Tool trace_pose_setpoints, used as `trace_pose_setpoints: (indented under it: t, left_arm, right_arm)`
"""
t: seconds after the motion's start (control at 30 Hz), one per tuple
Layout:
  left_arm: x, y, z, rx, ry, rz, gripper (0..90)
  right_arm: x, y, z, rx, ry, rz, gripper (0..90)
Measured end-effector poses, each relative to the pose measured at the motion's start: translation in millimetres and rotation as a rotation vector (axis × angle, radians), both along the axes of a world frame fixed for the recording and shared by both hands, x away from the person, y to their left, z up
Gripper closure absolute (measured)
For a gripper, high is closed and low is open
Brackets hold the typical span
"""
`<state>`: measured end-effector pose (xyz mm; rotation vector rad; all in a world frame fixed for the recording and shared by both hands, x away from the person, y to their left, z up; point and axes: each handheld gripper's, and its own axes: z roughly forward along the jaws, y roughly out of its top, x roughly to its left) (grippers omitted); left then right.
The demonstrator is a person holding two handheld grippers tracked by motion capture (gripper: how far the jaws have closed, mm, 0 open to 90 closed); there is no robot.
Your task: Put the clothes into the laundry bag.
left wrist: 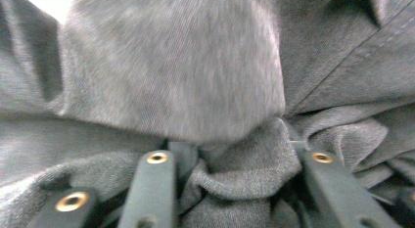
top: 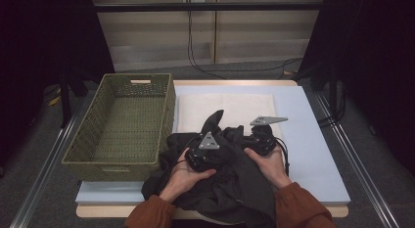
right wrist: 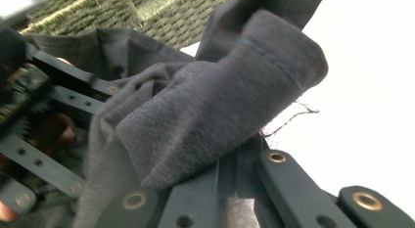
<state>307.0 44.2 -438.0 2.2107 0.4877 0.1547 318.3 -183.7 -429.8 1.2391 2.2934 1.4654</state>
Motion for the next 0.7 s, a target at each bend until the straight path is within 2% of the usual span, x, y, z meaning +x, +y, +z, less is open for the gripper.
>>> trace_pose_setpoints:
  t: [0.07,0.13,0.2,0.3,0.33,0.4,0.43,0.53,0.57,0.6,0.63,0.7]
  left_arm:
    - [-1.7,-0.1,7.0,-0.037,-0.003,0.011,70.8]
    - [-5.2,-5.3,14.6,-0.052,-0.021,0.008,72.2]
    - [-9.7,-9.8,22.8,-0.056,-0.053,-0.01,75.0]
    - [-13.2,-13.6,29.8,-0.065,-0.057,-0.043,75.7]
    - [-14.7,-15.3,30.0,-0.055,-0.047,-0.056,75.8]
    - [-18.9,-22.4,25.8,-0.053,-0.046,-0.088,75.8]
    - [-20.3,-25.0,24.8,-0.029,-0.051,-0.093,75.8]
    - [-21.8,-36.1,15.7,-0.005,-0.069,-0.093,75.7]
    - [-21.9,-40.5,12.0,-0.005,-0.063,-0.097,75.8]
    - [-21.8,-41.9,11.4,0.012,-0.062,-0.099,75.7]
    - [-21.6,-44.1,8.3,0.001,-0.049,-0.099,75.7]
    - [-18.7,-48.1,3.8,0.022,-0.044,-0.117,75.7]
  right_arm:
    - [-0.1,-2.2,1.8,0.015,-0.001,-0.01,89.3]
    - [0.3,-4.1,2.5,0.021,-0.004,-0.017,89.3]
    - [0.6,-5.1,2.4,0.022,-0.009,-0.021,89.3]
    - [-0.6,-5.6,4.2,0.029,-0.017,-0.027,89.3]
    - [-1.3,-5.3,5.1,0.034,-0.015,-0.029,89.4]
    - [-1.5,-4.0,5.4,0.027,-0.022,-0.021,89.4]
    - [-1.8,-3.4,5.4,0.022,-0.026,-0.016,89.4]
    - [-3.4,-1.0,8.6,0.015,-0.045,-0.021,89.5]
    - [-3.9,-1.1,9.5,0.015,-0.05,-0.023,89.5]
    - [-4.3,-1.6,10.3,0.017,-0.052,-0.027,89.5]
    - [-4.6,-2.5,10.5,0.015,-0.059,-0.025,89.5]
    - [-5.8,-3.1,12.9,0.027,-0.063,-0.033,89.5]
